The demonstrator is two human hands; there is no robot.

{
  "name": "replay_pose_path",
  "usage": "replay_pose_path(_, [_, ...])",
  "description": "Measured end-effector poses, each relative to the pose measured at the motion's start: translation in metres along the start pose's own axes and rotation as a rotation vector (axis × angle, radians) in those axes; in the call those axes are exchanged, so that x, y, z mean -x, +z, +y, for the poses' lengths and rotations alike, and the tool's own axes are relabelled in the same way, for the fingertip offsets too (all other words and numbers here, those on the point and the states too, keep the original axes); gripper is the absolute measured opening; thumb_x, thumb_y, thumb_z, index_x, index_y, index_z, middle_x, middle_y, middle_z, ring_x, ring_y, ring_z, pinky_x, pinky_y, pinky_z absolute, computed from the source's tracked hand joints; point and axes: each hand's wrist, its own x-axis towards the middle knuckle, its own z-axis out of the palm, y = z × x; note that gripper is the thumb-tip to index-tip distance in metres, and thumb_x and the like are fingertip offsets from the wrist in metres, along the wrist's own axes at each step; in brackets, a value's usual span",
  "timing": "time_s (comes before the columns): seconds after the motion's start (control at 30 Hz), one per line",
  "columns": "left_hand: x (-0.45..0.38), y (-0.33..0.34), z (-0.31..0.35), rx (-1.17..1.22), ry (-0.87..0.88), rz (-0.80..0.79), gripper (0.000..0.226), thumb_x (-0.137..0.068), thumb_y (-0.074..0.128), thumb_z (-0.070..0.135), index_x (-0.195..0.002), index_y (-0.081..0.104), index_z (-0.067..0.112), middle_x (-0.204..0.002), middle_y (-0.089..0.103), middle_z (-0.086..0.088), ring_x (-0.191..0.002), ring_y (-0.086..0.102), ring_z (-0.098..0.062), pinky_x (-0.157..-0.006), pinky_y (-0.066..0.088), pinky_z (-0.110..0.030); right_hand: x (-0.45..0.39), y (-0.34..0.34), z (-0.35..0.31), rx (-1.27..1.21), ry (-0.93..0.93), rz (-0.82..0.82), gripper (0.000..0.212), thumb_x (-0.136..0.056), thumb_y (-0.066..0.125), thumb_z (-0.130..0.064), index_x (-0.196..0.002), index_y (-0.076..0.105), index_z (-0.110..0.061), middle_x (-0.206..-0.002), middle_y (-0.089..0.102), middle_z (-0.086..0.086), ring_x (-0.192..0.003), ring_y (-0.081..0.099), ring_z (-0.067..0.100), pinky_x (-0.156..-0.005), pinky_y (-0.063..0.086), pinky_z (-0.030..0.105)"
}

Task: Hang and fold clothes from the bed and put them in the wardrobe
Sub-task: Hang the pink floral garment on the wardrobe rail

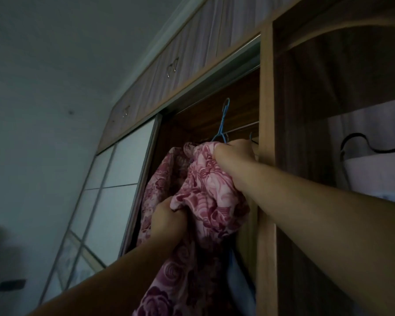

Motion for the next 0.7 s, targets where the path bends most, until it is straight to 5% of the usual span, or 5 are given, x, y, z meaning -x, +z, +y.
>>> replay_pose_path(0.1, [-0.032, 0.025, -0.032, 0.107, 0.025, -0.055, 0.023, -0.092, 0.047, 0.013, -0.096, 0.066, 0.025, -0.076, 0.054, 0.022, -0.070, 0.046, 0.008, -0.061, 0.037, -0.018, -0.025, 0.031, 0.021, 0.048, -0.026, 0.066, 0.033, -0.088, 0.055, -0.020, -0.117, 0.058, -0.005, -0.116, 0.063, 0.014, -0.103, 0.061, 0.032, -0.084, 0.050, 0.034])
replay_pose_path(0.2, [-0.063, 0.049, -0.073, 0.217, 0.018, -0.149, 0.020, -0.091, 0.049, 0.017, -0.095, 0.068, 0.019, -0.084, 0.063, 0.013, -0.081, 0.058, -0.004, -0.064, 0.042, -0.016, -0.055, 0.064, 0.045, 0.107, 0.001, 0.163, 0.036, -0.084, 0.059, -0.019, -0.118, 0.060, -0.006, -0.118, 0.063, 0.012, -0.106, 0.061, 0.033, -0.089, 0.051, 0.034])
replay_pose_path(0.4, [-0.121, 0.091, -0.141, 0.341, 0.017, -0.329, 0.039, -0.074, 0.046, 0.037, -0.099, 0.072, 0.022, -0.090, 0.069, 0.012, -0.085, 0.061, 0.000, -0.077, 0.048, -0.023, -0.120, 0.114, 0.093, 0.192, 0.116, 0.263, 0.052, -0.065, 0.064, -0.016, -0.117, 0.063, -0.012, -0.108, 0.069, 0.009, -0.094, 0.067, 0.031, -0.084, 0.057, 0.044])
replay_pose_path(0.7, [-0.153, 0.157, -0.173, 0.393, 0.015, -0.408, 0.045, -0.069, 0.045, 0.039, -0.097, 0.073, 0.016, -0.097, 0.073, -0.002, -0.095, 0.066, -0.019, -0.087, 0.051, -0.035, -0.169, 0.119, 0.119, 0.237, 0.135, 0.309, 0.040, -0.075, 0.062, -0.005, -0.114, 0.061, 0.001, -0.108, 0.067, 0.016, -0.095, 0.066, 0.033, -0.084, 0.056, 0.037])
